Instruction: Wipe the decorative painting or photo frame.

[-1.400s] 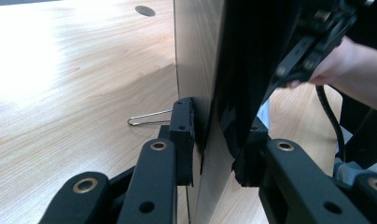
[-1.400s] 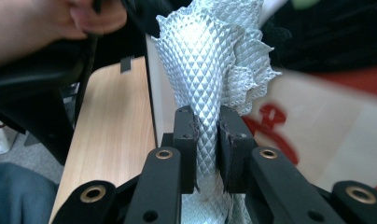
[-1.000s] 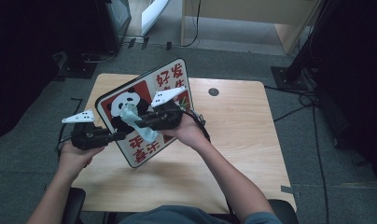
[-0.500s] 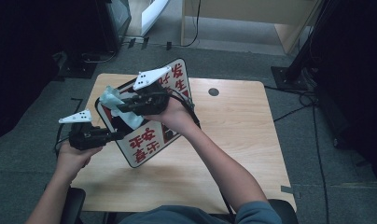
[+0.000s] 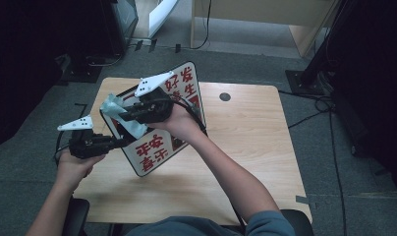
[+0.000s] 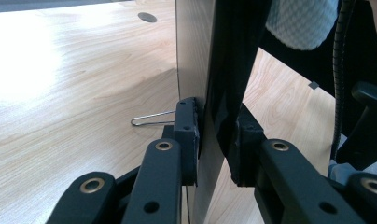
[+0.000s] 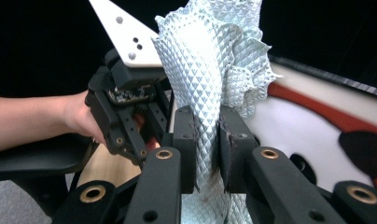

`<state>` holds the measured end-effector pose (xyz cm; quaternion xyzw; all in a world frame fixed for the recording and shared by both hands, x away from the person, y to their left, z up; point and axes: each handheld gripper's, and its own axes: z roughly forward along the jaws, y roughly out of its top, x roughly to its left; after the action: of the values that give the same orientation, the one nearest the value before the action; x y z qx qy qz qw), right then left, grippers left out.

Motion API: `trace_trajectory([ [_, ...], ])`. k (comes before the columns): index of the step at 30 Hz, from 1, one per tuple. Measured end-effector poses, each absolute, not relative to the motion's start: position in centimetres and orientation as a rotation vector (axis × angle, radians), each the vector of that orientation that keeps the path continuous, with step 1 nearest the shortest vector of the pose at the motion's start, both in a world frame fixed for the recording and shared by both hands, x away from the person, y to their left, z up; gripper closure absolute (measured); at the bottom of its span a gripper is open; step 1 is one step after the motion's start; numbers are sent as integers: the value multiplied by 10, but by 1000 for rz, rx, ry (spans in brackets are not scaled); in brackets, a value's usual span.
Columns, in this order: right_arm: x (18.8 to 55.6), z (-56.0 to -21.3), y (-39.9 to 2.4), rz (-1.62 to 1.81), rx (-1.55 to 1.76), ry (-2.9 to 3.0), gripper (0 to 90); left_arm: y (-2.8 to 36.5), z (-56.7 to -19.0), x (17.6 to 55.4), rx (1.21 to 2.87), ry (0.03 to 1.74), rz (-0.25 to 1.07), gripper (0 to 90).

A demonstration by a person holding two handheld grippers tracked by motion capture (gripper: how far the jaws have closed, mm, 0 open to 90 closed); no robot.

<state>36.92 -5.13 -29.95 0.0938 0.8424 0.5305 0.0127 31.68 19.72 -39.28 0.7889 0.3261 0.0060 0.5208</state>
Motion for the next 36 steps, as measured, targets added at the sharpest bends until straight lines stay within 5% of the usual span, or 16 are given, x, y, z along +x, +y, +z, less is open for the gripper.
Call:
trace_trajectory([
  [36,361,-353,-62,1650,360,2704,794,203,-392,315,1887,765,14,750],
])
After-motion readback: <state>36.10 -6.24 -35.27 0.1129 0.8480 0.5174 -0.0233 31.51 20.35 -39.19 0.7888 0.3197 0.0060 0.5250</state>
